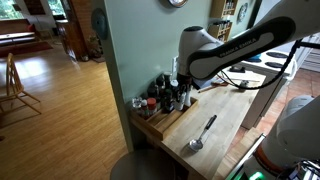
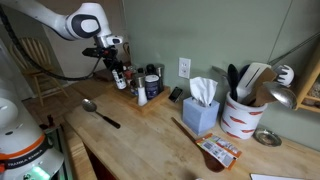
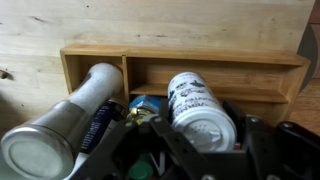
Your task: Put the white container in the wooden box
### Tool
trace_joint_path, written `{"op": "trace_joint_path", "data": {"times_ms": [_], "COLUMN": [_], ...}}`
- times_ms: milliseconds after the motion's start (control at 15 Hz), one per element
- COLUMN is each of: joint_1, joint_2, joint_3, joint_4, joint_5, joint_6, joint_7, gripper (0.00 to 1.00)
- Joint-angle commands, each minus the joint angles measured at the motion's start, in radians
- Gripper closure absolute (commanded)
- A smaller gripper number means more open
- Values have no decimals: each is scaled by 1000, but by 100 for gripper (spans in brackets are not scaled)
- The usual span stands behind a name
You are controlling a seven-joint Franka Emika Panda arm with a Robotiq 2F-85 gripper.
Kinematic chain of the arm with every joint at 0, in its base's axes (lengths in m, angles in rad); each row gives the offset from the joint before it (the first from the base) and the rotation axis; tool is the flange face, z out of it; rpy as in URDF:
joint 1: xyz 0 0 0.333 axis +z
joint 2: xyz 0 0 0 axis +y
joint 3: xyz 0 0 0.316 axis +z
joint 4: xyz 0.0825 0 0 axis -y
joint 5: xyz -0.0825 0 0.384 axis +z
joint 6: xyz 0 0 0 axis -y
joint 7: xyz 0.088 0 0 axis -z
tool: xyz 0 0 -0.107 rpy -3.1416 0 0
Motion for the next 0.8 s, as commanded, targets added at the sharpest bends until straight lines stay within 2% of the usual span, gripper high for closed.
{"op": "trace_joint_path", "data": {"times_ms": [0, 733], "joint_1": [12, 2], "joint_2": [90, 232], "joint_3": [-23, -41], "joint_4": [29, 69], "joint_5": [34, 64], "joint_6": [39, 62], "joint_7": [-30, -27], "gripper": [70, 70]}}
